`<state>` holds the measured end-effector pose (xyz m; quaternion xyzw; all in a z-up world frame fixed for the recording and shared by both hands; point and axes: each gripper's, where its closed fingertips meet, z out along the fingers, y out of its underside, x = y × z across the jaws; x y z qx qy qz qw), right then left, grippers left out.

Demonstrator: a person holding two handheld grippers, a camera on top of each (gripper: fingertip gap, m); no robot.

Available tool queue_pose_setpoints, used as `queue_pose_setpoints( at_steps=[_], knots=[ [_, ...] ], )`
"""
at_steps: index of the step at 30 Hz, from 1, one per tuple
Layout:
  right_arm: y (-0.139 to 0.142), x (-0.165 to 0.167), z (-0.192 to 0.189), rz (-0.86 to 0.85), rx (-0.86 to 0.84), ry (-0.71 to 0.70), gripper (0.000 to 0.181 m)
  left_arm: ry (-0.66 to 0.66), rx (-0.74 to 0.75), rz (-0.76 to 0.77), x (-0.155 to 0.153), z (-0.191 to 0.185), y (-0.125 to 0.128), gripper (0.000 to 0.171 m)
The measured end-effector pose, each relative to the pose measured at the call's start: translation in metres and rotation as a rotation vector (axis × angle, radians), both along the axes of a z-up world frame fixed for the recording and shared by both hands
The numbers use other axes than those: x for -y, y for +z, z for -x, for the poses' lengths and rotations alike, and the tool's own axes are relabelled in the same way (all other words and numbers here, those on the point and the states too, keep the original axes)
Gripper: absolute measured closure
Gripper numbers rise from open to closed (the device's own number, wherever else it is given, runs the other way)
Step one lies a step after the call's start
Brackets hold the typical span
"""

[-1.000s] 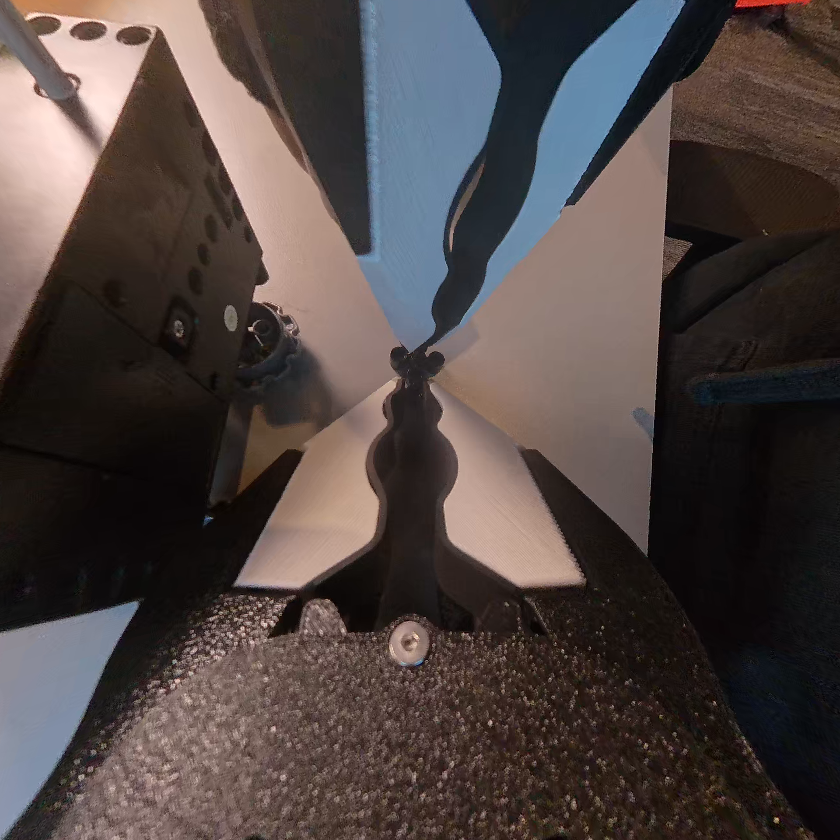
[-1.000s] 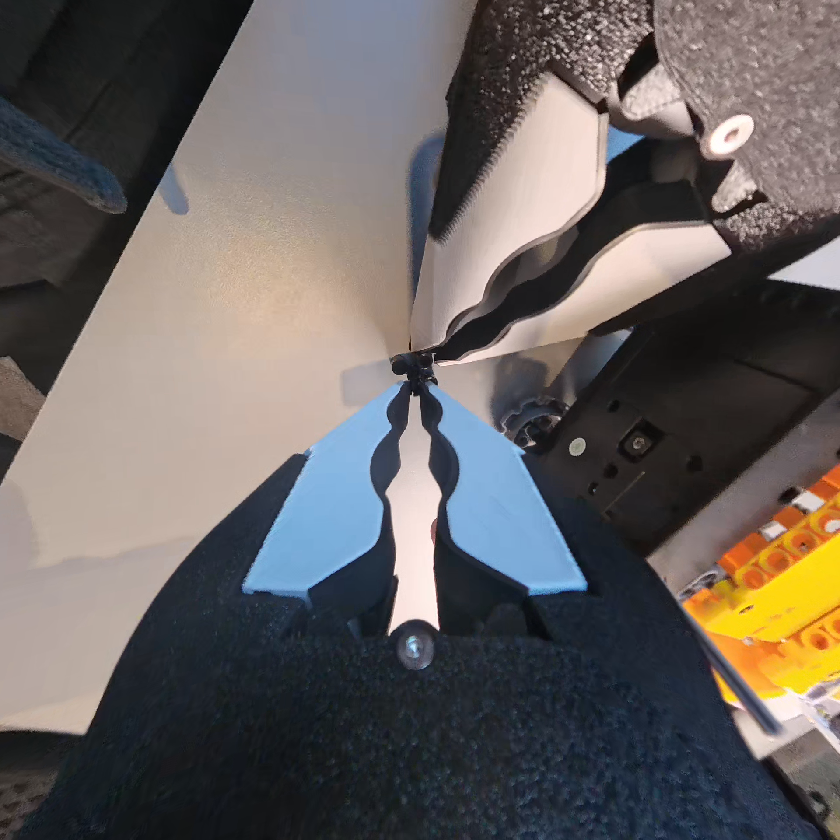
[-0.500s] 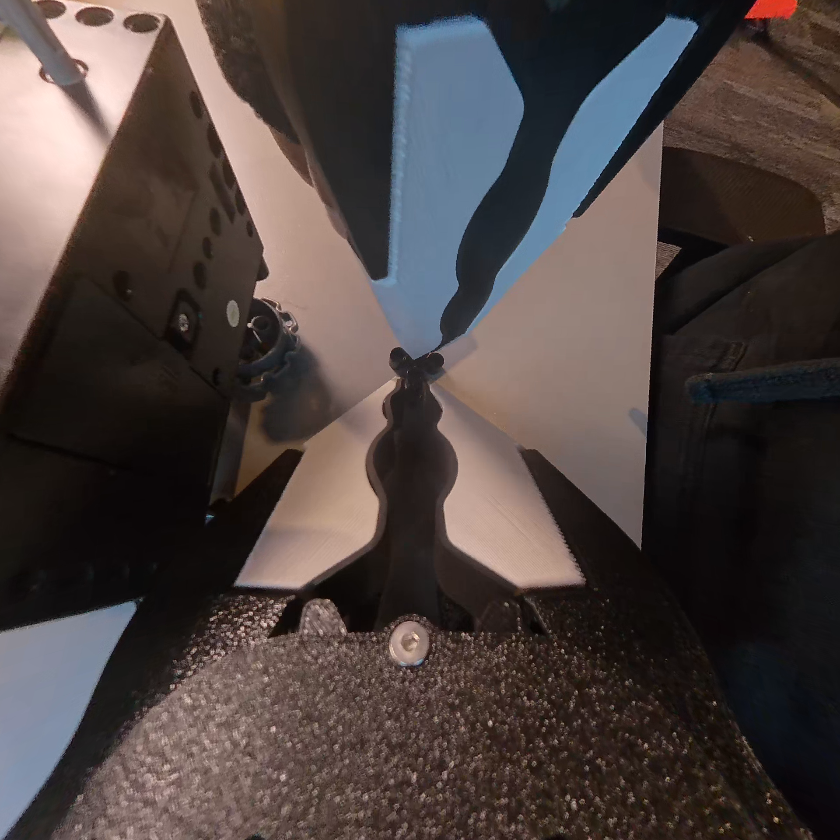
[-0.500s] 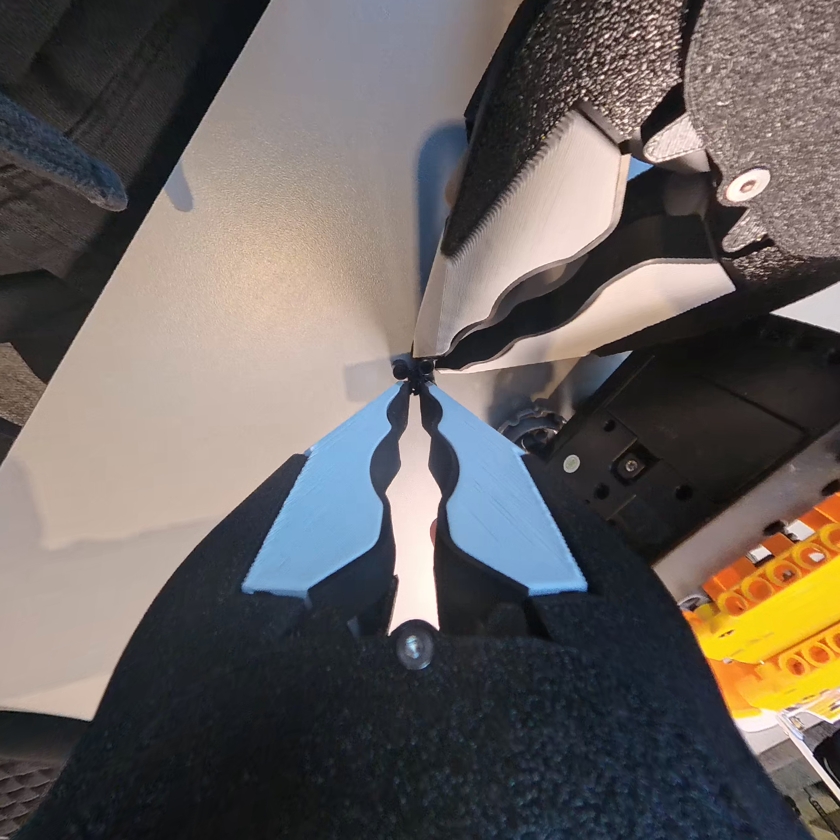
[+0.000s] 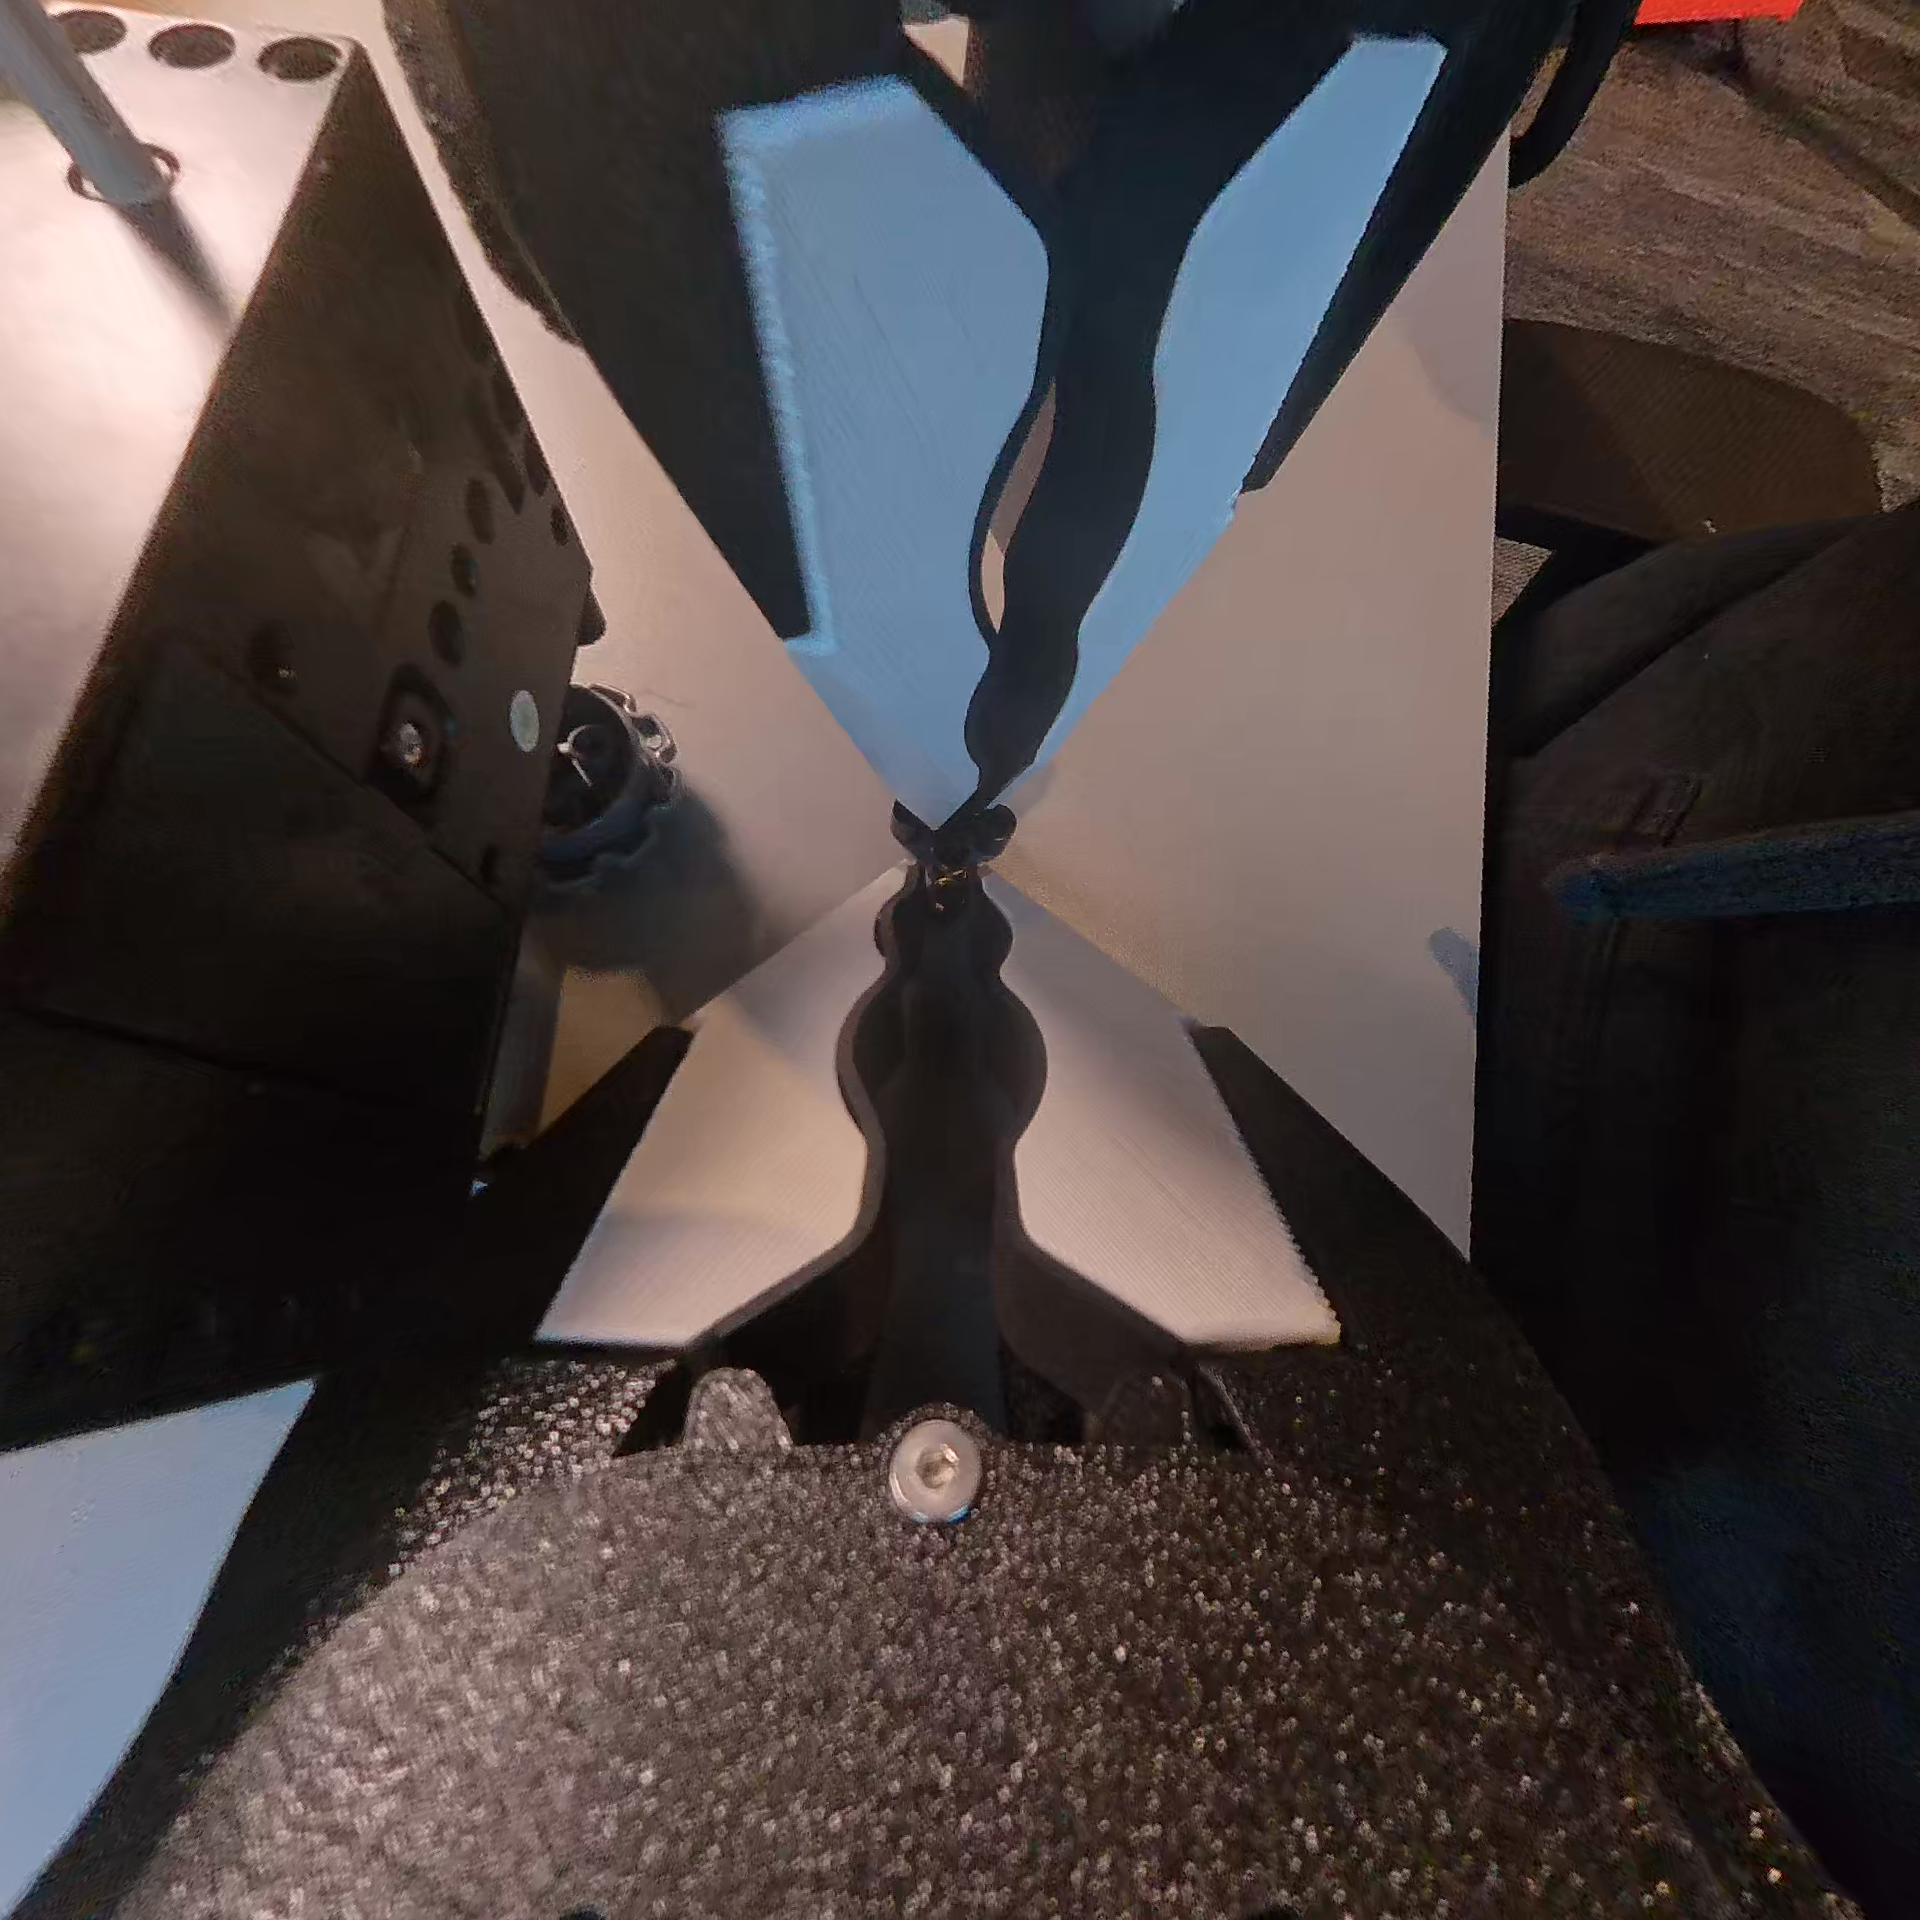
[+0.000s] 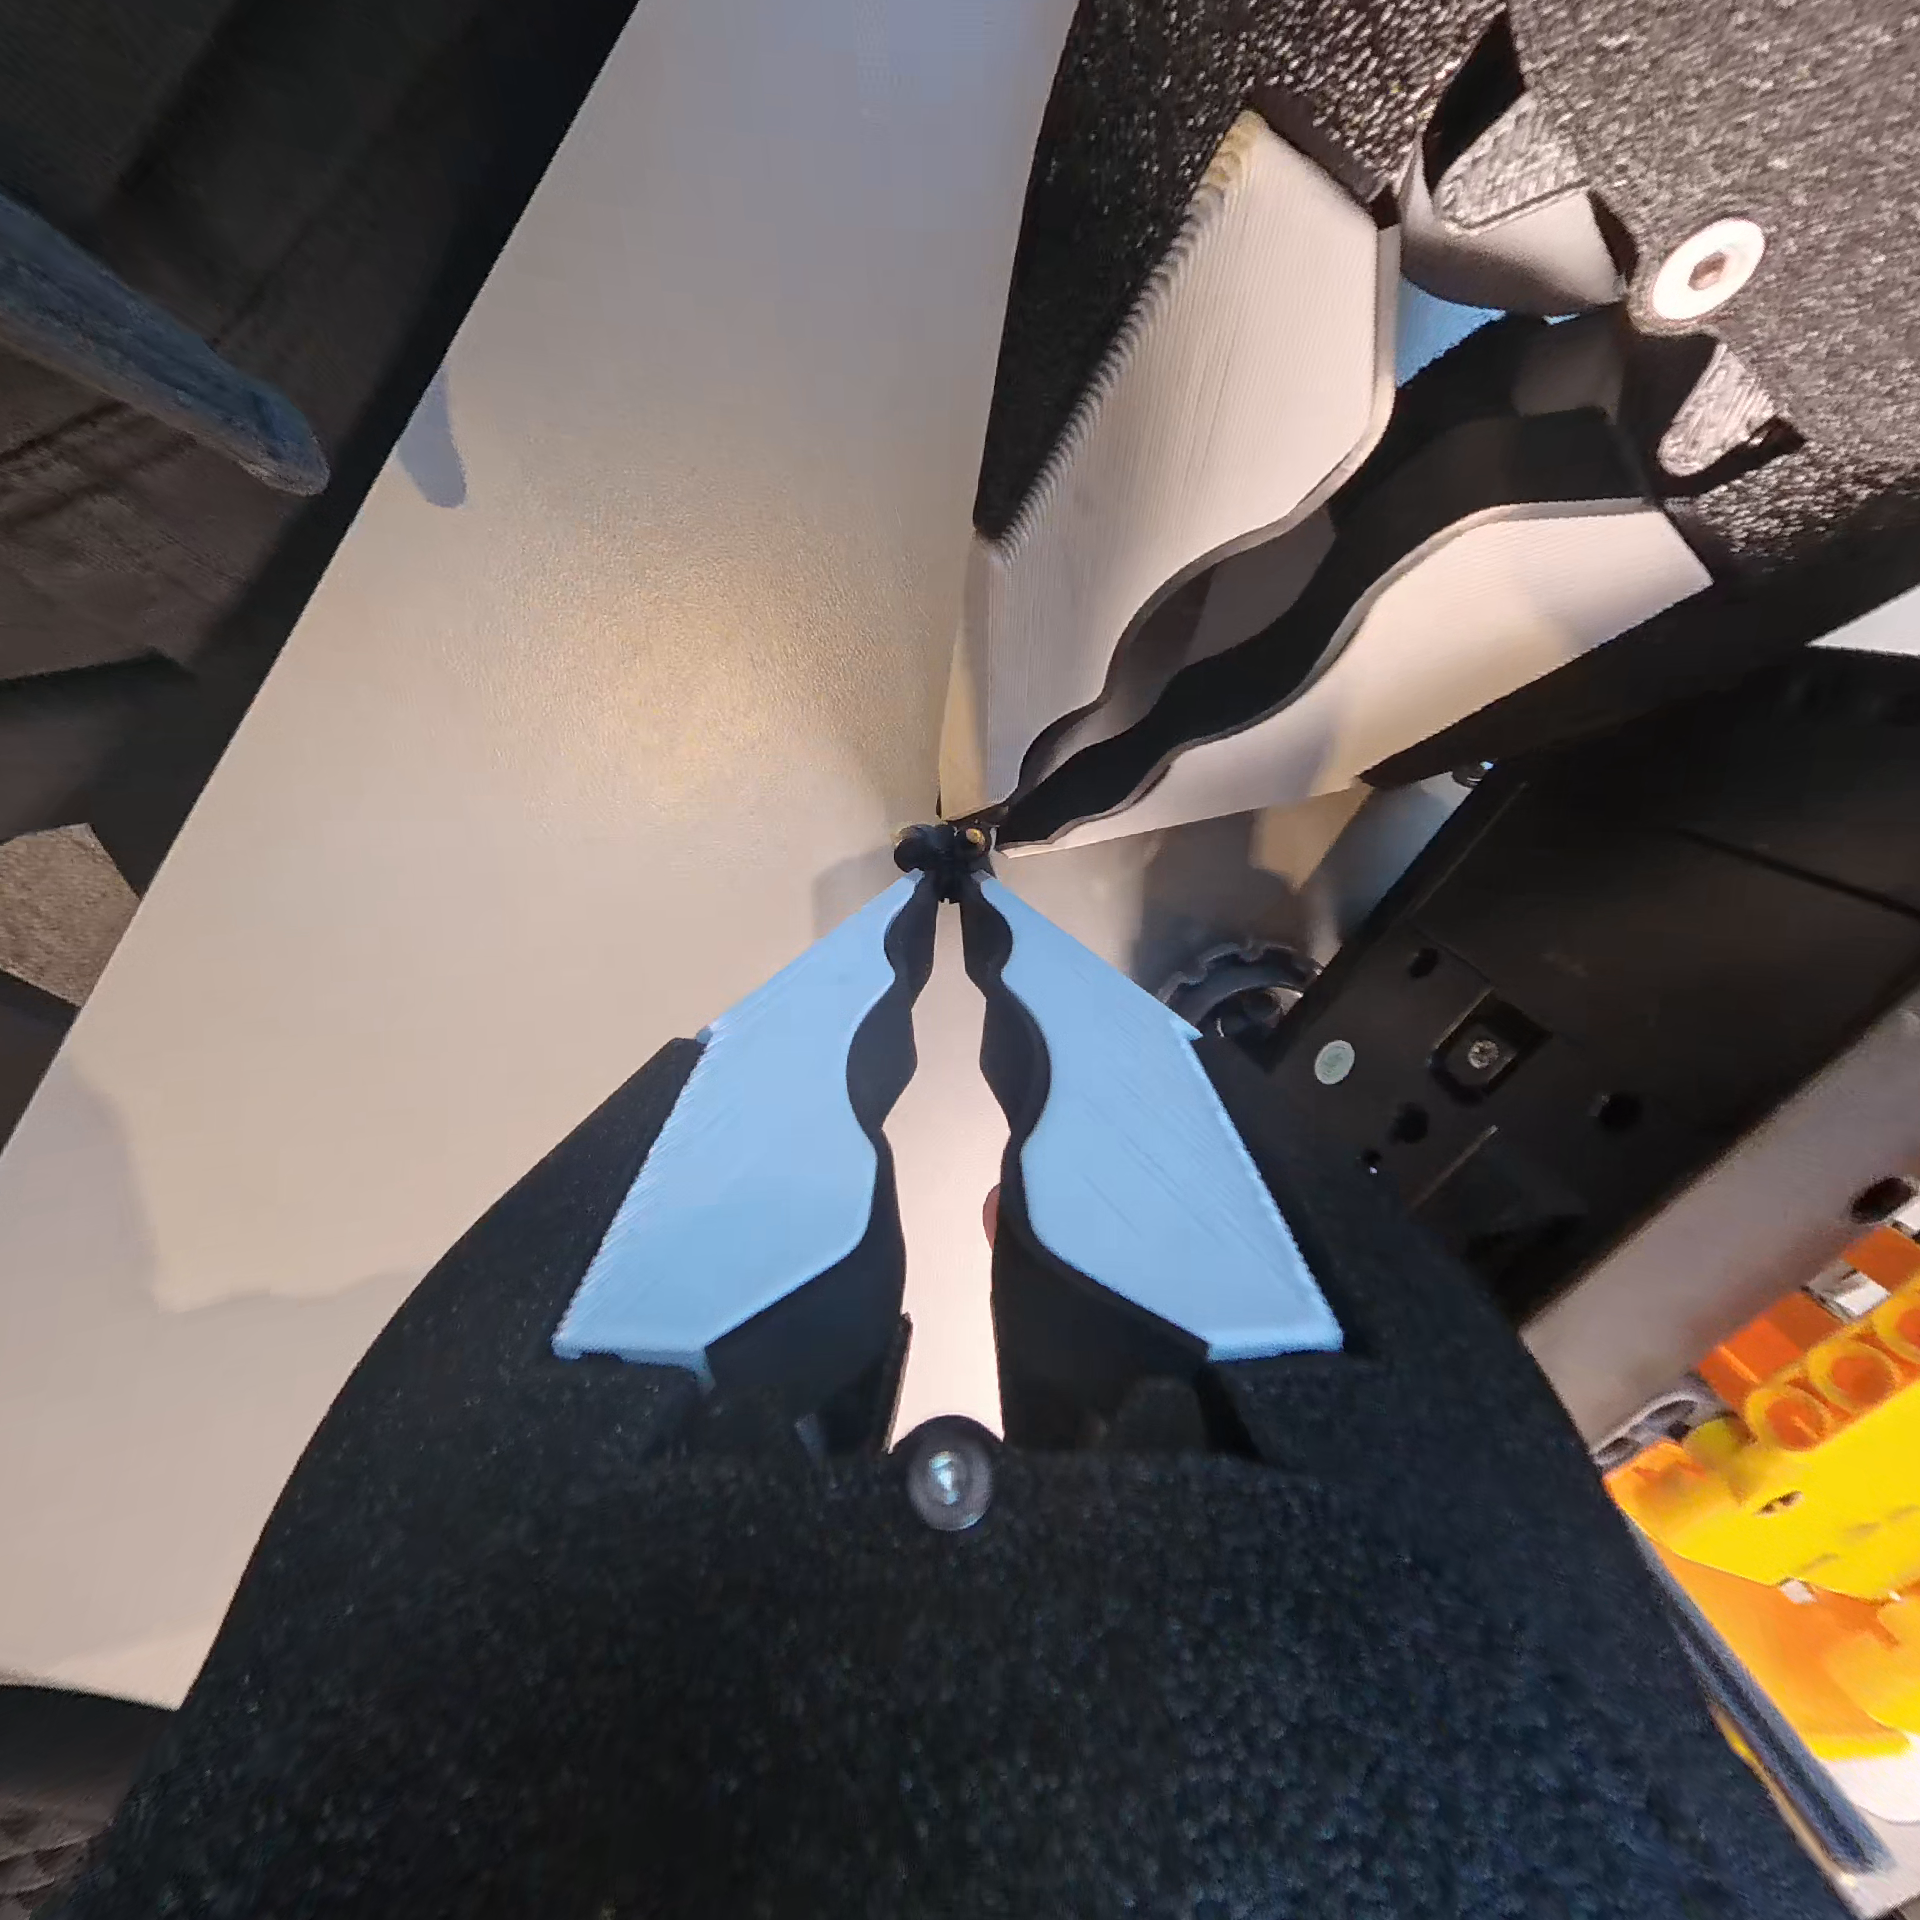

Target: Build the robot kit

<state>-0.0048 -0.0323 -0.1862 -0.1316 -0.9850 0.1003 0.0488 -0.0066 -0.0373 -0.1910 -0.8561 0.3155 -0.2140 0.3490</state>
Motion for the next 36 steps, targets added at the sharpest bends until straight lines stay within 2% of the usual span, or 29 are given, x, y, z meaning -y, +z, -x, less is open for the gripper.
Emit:
queue_pose_setpoints(
  at_steps=[17, 30, 36],
  knots=[
    [0.0002, 0.0004, -0.0002, 0.025, -0.013, -0.006, 0.177, -0.002, 0.005, 0.005, 0.0002, -0.0003, 0.0000, 0.167],
    [-0.0008, 0.0004, -0.0003, 0.002, 0.041, 0.027, 0.177, -0.003, 0.012, 0.013, 0.0004, -0.0007, 0.0002, 0.168],
    [-0.0002, 0.0004, 0.0002, 0.067, 0.015, -0.009, 0.177, -0.006, 0.017, 0.018, 0.0005, -0.0005, 0.0002, 0.168]
  ],
)
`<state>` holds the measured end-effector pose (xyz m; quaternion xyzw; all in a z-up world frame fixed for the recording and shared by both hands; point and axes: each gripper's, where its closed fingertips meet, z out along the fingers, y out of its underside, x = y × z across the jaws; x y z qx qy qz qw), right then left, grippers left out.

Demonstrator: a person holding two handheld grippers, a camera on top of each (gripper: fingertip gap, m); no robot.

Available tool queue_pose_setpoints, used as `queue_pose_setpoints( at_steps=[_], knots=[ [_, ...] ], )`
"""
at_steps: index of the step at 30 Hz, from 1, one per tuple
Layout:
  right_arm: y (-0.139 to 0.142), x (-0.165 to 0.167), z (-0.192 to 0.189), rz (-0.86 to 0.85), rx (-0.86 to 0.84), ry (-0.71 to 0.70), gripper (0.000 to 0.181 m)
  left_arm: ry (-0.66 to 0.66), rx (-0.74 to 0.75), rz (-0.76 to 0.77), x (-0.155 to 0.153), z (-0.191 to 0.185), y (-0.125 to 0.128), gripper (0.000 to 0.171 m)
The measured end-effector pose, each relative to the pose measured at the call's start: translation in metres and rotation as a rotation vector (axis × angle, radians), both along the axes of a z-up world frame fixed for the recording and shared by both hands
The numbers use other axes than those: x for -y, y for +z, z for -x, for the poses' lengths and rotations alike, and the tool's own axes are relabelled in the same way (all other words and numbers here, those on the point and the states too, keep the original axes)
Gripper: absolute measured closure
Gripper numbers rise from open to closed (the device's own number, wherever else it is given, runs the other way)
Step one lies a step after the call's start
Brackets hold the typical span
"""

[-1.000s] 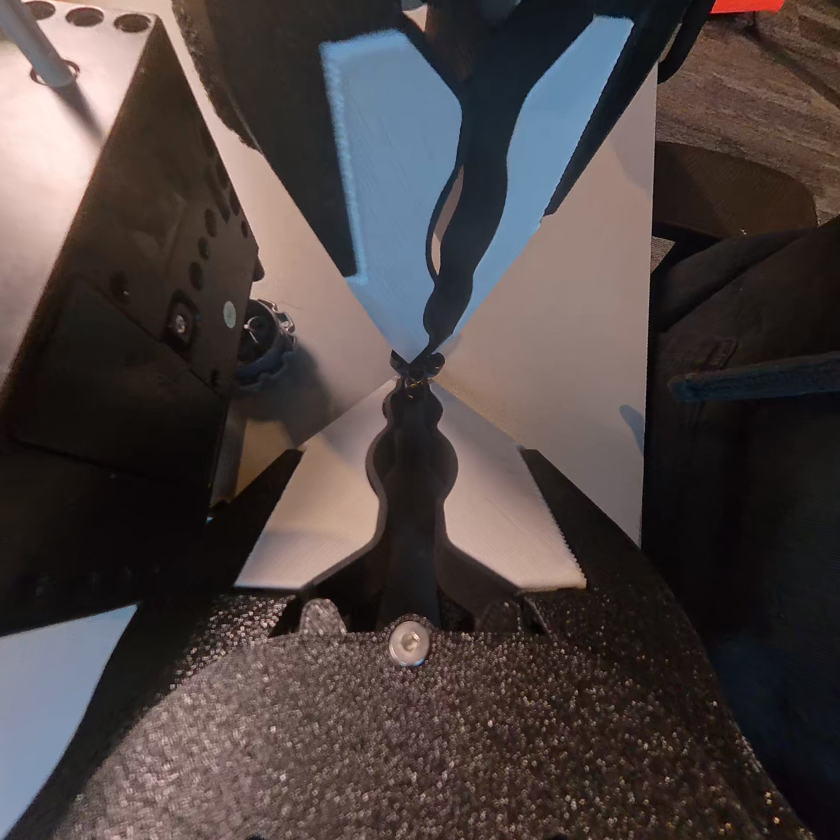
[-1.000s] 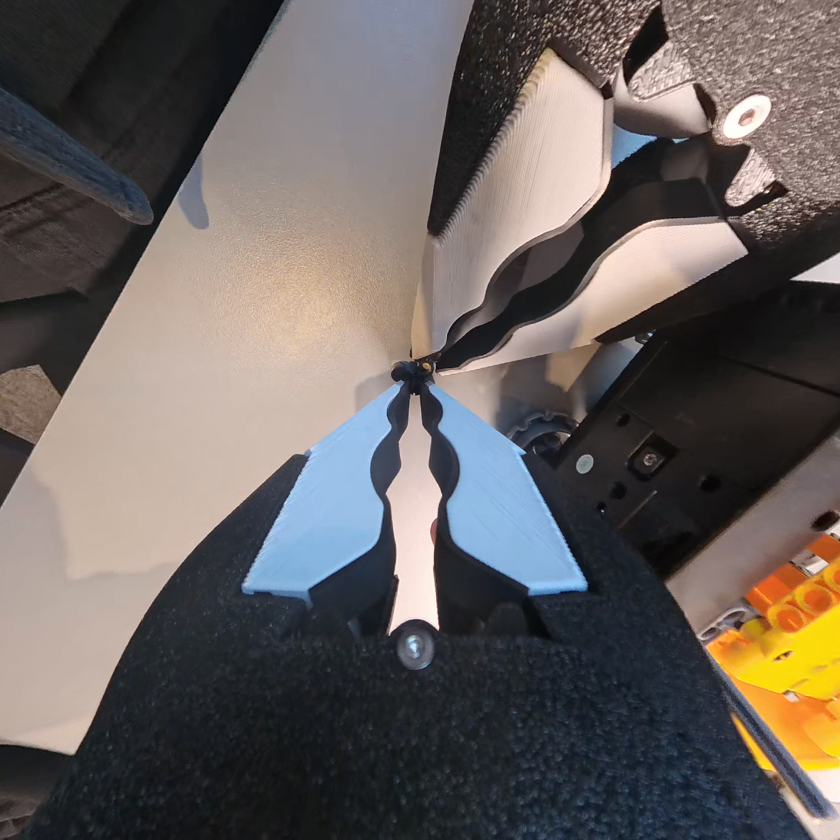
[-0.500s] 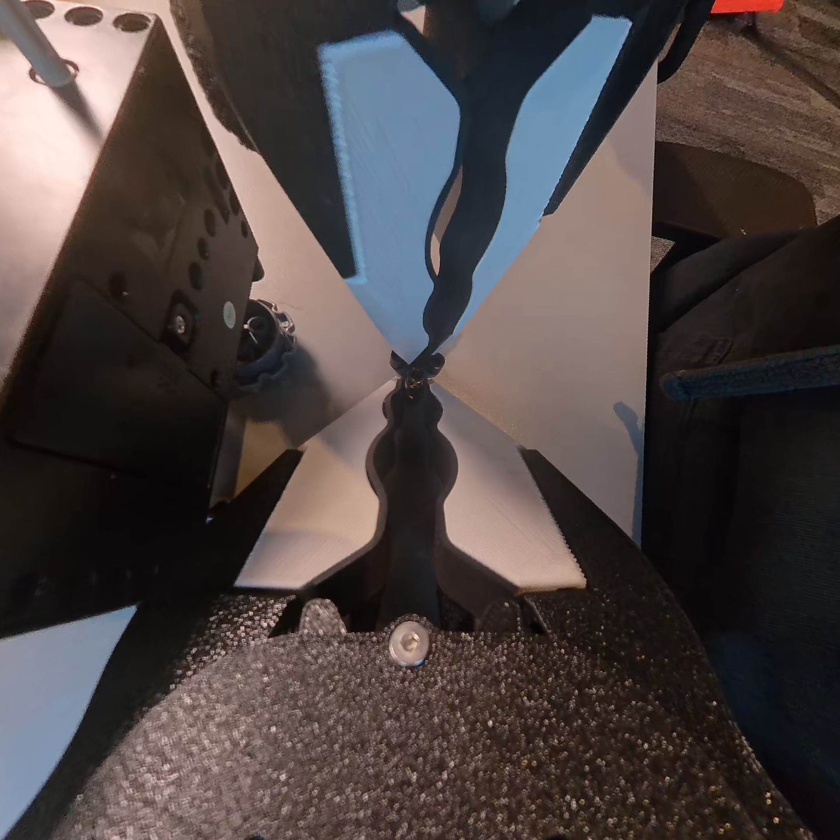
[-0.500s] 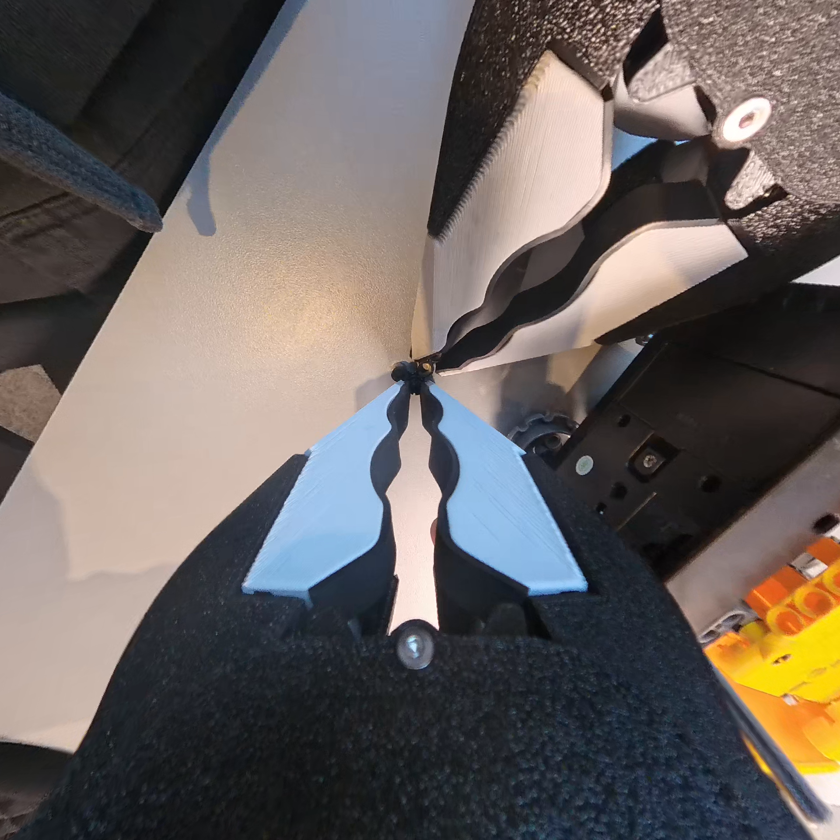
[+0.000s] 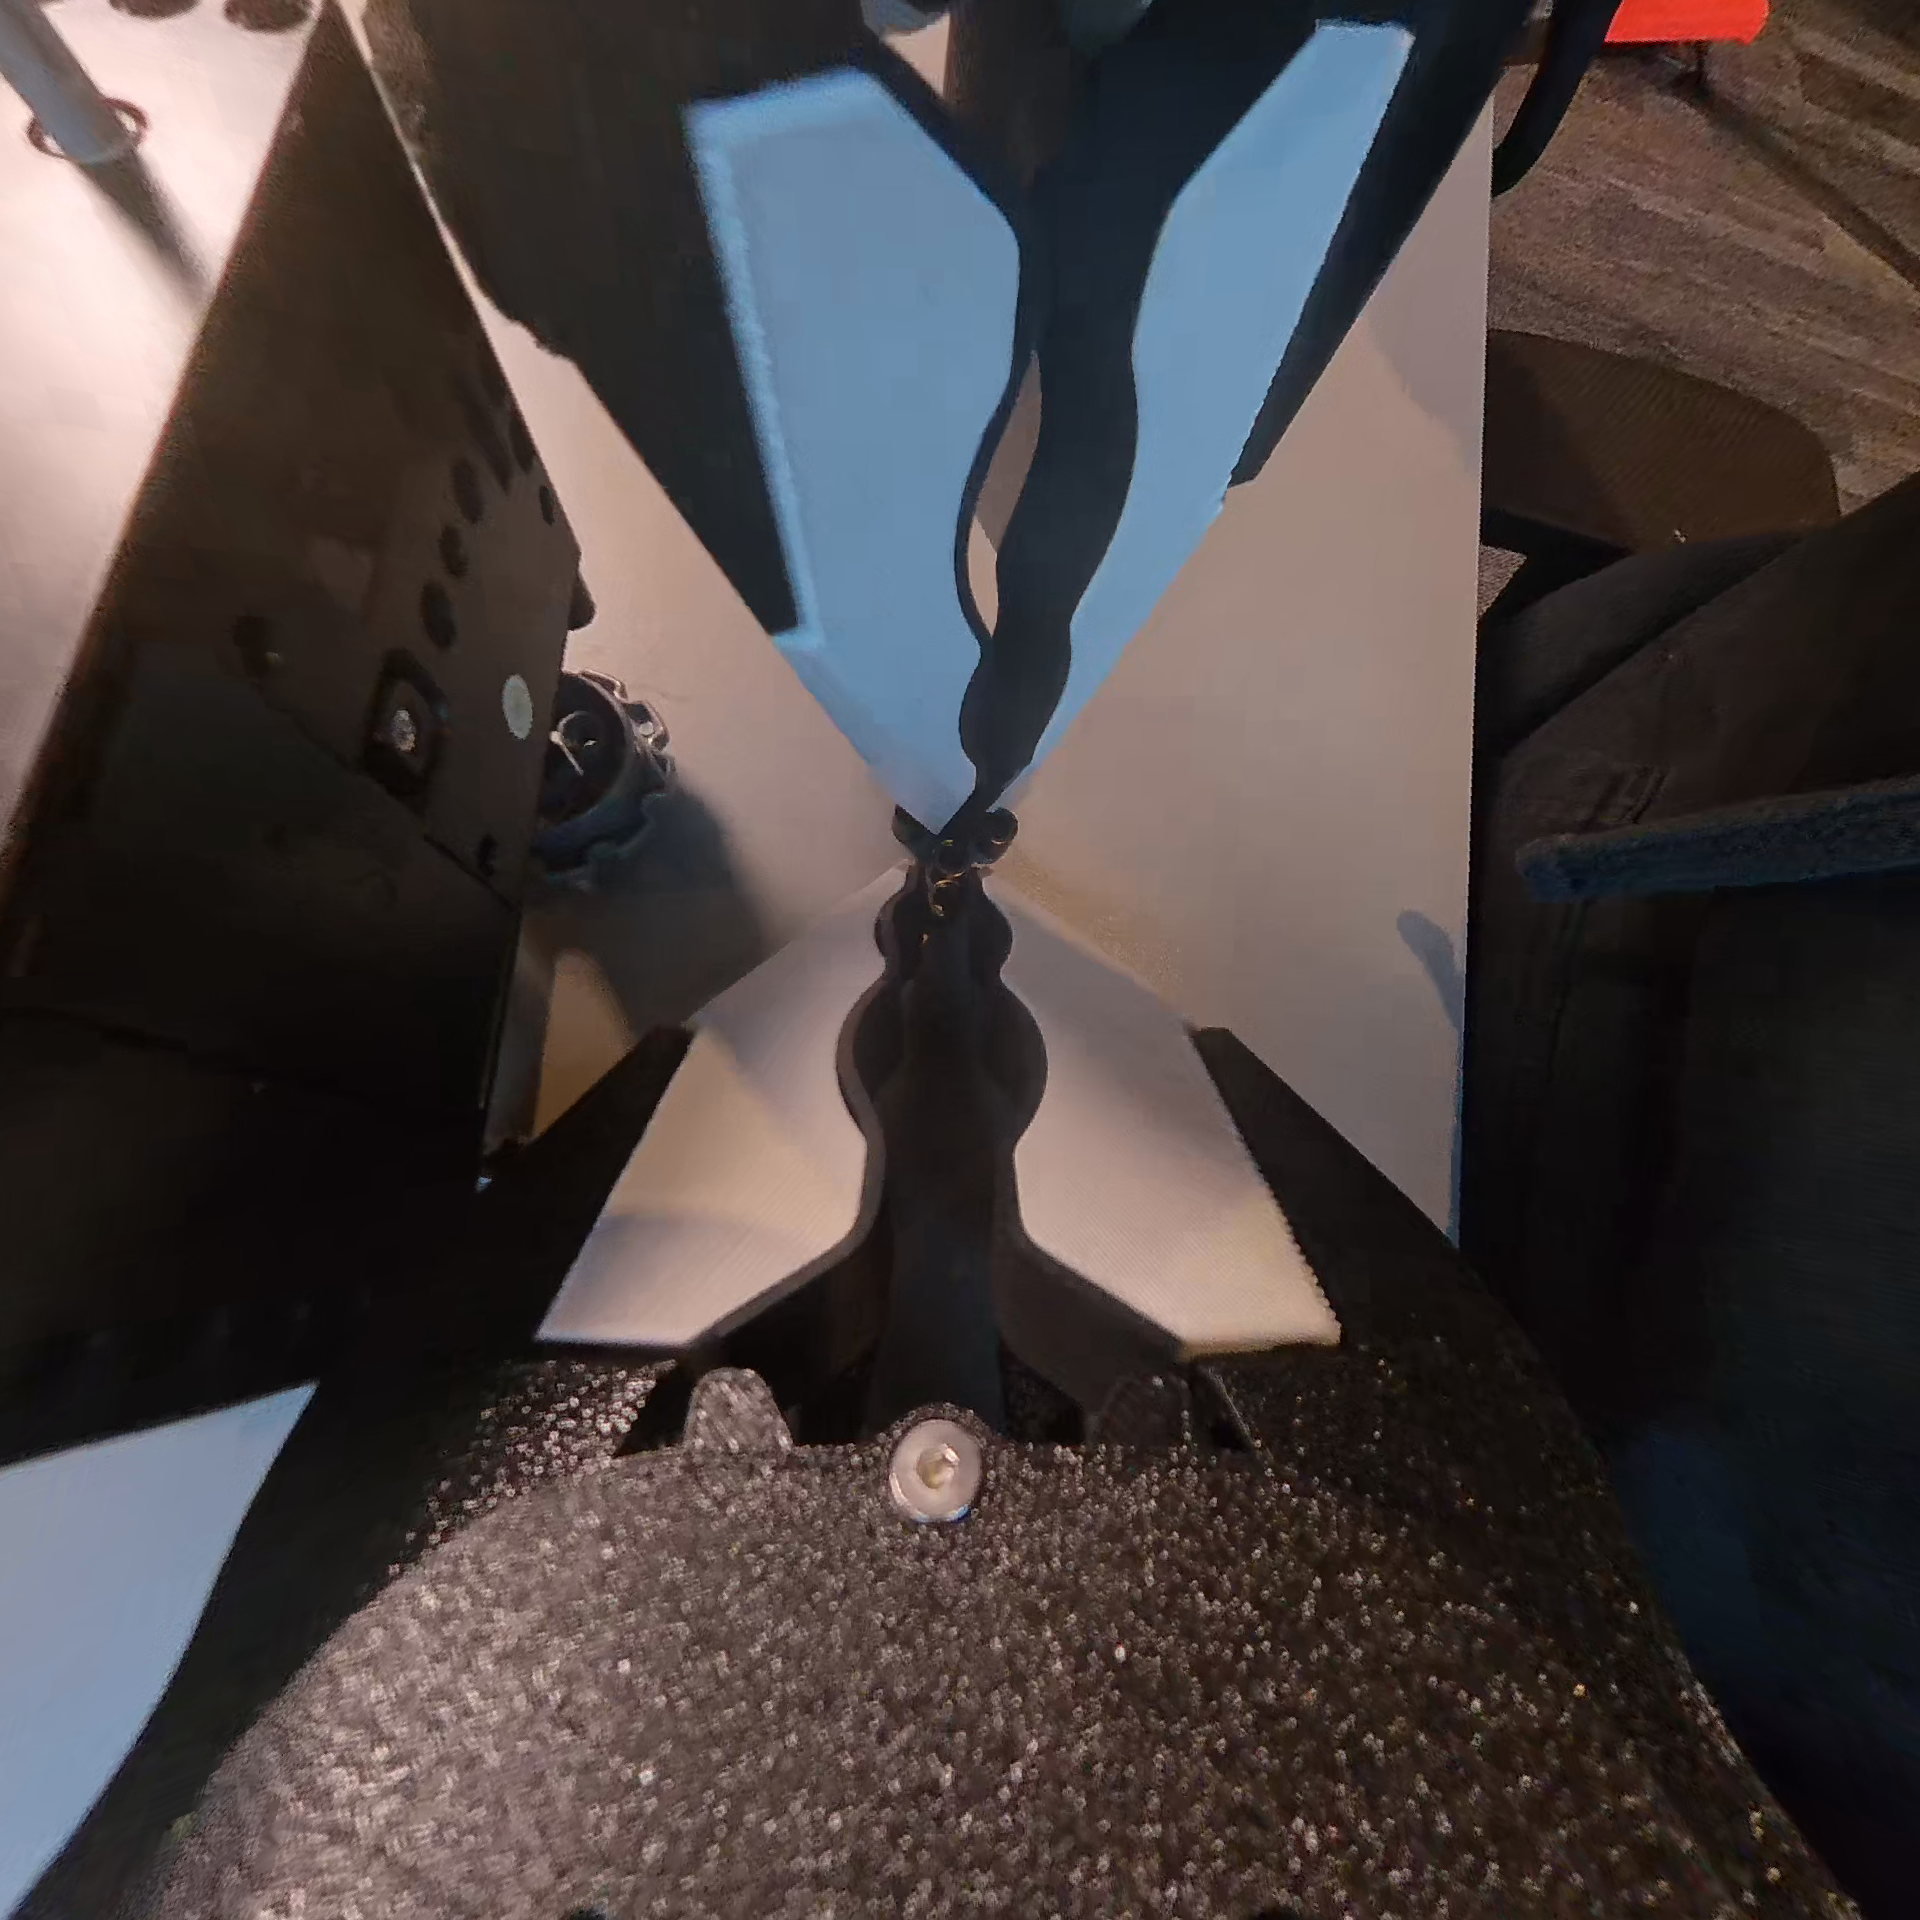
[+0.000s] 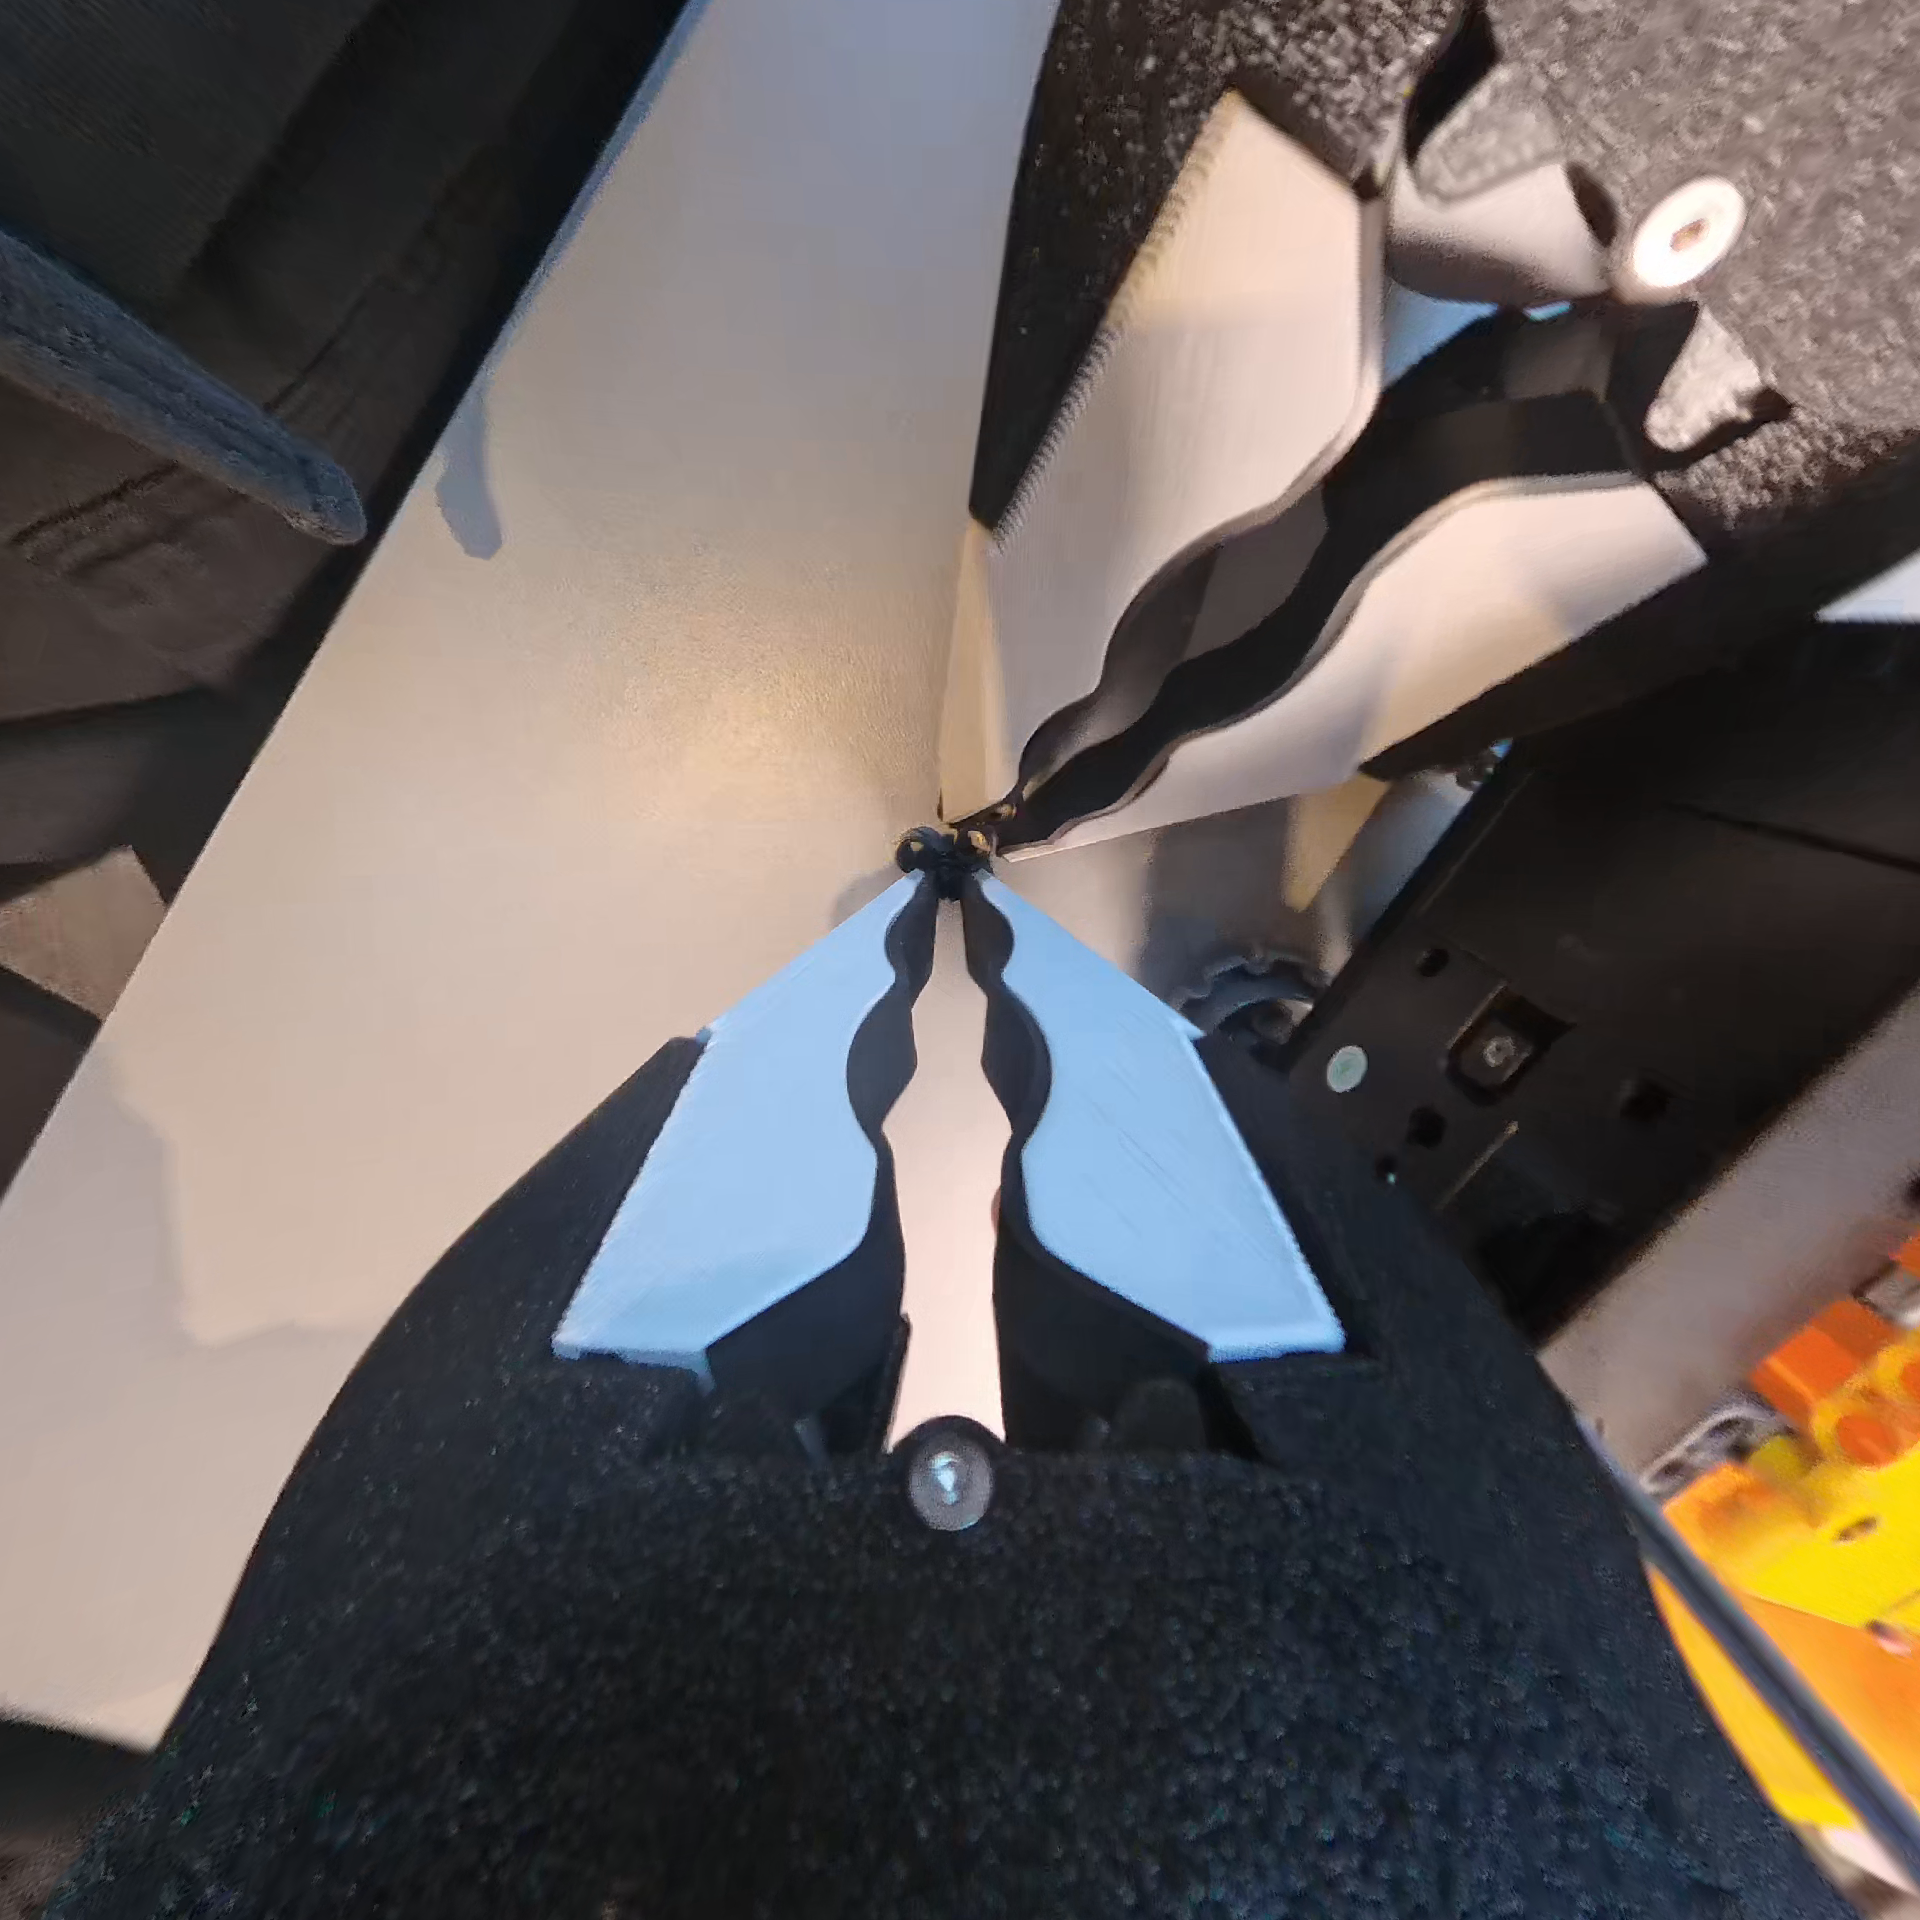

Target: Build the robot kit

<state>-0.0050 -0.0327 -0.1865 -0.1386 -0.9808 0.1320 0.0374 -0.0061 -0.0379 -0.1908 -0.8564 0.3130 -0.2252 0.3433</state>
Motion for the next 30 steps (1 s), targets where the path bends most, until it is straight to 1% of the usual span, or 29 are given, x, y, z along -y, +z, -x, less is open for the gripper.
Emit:
queue_pose_setpoints(
  at_steps=[2, 3, 4, 7, 10, 12, 23, 30],
  knots=[
    [0.001, -0.002, 0.001, 0.046, -0.037, -0.048, 0.174, 0.000, -0.003, -0.003, 0.000, 0.000, 0.000, 0.167],
    [0.003, -0.002, 0.000, 0.074, -0.051, -0.069, 0.167, 0.000, -0.003, -0.004, 0.000, 0.000, 0.000, 0.167],
    [0.006, -0.001, 0.001, 0.103, -0.068, -0.095, 0.166, 0.000, -0.002, -0.003, 0.000, 0.000, 0.000, 0.167],
    [0.011, -0.003, 0.003, 0.135, -0.122, -0.137, 0.174, -0.004, -0.001, -0.002, 0.000, 0.000, 0.000, 0.167],
    [0.014, 0.001, 0.003, 0.173, -0.139, -0.158, 0.178, -0.005, -0.004, -0.004, 0.000, -0.001, 0.000, 0.167],
    [0.013, 0.000, 0.002, 0.164, -0.135, -0.155, 0.181, -0.003, -0.006, -0.006, 0.000, -0.001, 0.000, 0.167],
    [0.008, 0.000, 0.001, 0.100, -0.083, -0.131, 0.181, 0.003, -0.011, -0.011, 0.000, -0.001, 0.000, 0.166],
    [0.008, 0.000, 0.001, 0.120, -0.099, -0.161, 0.181, 0.007, -0.008, -0.007, 0.000, -0.001, 0.000, 0.166]
  ],
)
